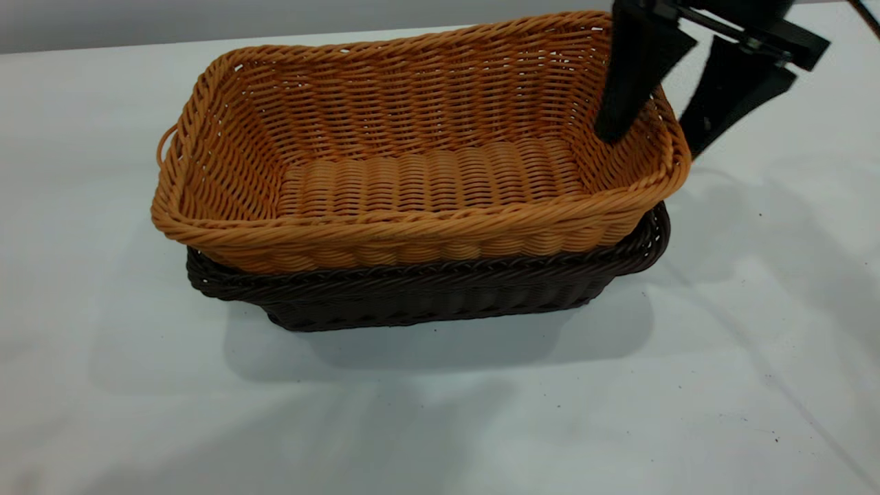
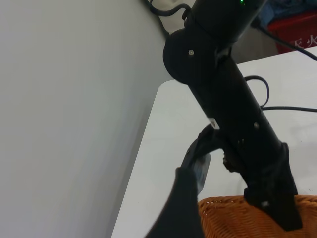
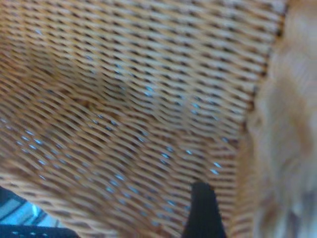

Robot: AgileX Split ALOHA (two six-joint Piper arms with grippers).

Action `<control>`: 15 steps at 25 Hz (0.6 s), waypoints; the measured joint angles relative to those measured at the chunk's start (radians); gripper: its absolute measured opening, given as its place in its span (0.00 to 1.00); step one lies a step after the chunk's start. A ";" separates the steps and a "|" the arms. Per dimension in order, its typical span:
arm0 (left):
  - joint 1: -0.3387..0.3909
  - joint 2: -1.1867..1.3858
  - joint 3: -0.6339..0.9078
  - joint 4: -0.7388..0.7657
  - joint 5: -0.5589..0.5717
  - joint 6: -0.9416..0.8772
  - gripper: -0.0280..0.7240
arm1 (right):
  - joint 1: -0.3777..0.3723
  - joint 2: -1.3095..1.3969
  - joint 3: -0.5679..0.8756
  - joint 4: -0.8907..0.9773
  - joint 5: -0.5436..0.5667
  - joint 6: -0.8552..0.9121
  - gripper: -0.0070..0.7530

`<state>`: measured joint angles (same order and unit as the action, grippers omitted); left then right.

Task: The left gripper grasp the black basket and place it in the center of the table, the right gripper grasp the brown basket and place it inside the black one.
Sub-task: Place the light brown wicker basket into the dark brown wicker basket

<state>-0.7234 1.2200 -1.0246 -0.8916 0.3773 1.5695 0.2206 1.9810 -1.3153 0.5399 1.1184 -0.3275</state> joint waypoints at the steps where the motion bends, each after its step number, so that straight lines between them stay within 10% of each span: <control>1: 0.000 0.000 0.000 0.000 -0.001 0.000 0.85 | 0.000 -0.008 0.001 -0.001 0.000 0.000 0.65; 15: 0.002 0.000 0.000 0.000 -0.020 0.000 0.85 | 0.000 -0.180 0.001 -0.027 -0.002 0.001 0.65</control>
<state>-0.7215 1.2200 -1.0246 -0.8916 0.3568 1.5695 0.2206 1.8007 -1.3143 0.5128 1.1168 -0.3267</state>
